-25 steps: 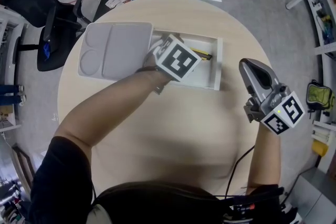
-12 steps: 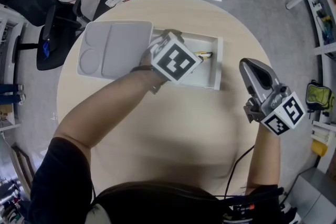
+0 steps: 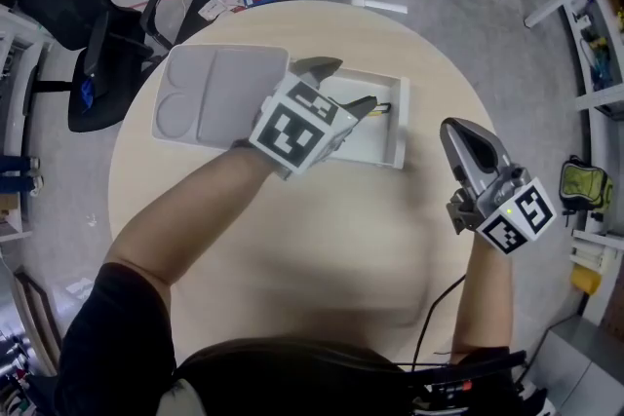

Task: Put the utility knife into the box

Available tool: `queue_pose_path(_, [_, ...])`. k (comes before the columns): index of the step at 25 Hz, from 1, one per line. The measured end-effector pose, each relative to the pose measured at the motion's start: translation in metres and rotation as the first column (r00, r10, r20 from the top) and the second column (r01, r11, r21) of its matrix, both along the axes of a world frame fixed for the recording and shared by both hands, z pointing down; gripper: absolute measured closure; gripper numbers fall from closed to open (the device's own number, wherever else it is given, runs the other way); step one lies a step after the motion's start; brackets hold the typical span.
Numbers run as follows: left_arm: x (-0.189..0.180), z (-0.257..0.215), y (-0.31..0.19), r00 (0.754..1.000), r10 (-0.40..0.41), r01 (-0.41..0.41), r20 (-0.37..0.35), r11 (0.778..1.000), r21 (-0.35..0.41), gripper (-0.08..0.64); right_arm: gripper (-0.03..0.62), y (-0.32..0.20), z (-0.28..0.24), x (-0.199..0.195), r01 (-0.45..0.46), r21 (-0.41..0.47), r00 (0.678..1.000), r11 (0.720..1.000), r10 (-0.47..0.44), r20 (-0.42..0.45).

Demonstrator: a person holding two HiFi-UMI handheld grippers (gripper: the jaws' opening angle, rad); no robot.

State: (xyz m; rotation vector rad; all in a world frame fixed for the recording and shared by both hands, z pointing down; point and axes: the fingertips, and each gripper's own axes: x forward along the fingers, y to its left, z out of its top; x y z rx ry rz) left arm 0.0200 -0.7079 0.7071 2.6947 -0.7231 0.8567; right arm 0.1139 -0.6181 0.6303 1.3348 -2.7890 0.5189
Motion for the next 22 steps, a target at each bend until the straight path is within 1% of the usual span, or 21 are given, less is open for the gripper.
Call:
queue_pose_path(2, [-0.010,-0.027,-0.001,0.996,-0.021,0.024,-0.084,0.999,0.034,0.314,0.578,0.004,-0.008,-0.002,-0.010,0.002,1.000,1.000,0.010,-0.001])
queue_pose_path(4, [-0.026,-0.055,0.000,0.983,-0.056,0.067,-0.174,0.996,0.059,0.391,0.578,0.010,-0.015,-0.002,-0.025,0.000,1.000,1.000,0.025,-0.004])
queue_pose_path(7, [-0.054,-0.093,0.004,0.951,-0.115,0.140,-0.287,0.988,0.068,0.478,0.578,0.022,-0.026,-0.003,-0.044,-0.008,0.999,0.999,0.044,-0.012])
queue_pose_path(11, [-0.089,-0.135,0.021,0.909,-0.148,0.195,-0.389,0.977,0.085,0.556,0.578,0.036,-0.044,-0.007,-0.063,-0.011,0.998,0.998,0.063,-0.019])
queue_pose_path(16, [-0.127,-0.185,0.054,0.849,-0.160,0.220,-0.503,0.974,0.061,0.560,0.578,0.056,-0.077,-0.016,-0.076,-0.003,0.996,0.997,0.076,-0.038])
queue_pose_path(19, [-0.152,-0.214,0.074,0.806,-0.170,0.240,-0.566,0.969,0.051,0.561,0.578,0.066,-0.097,-0.022,-0.079,0.006,0.996,0.997,0.079,-0.042])
queue_pose_path(21, [-0.170,-0.232,0.087,0.779,-0.181,0.257,-0.601,0.965,0.042,0.561,0.578,0.075,-0.111,-0.027,-0.075,0.013,0.996,0.997,0.075,-0.041])
queue_pose_path(22, [-0.180,-0.240,0.095,0.769,-0.186,0.265,-0.611,0.963,0.041,0.561,0.578,0.081,-0.117,-0.031,-0.070,0.015,0.997,0.997,0.071,-0.042])
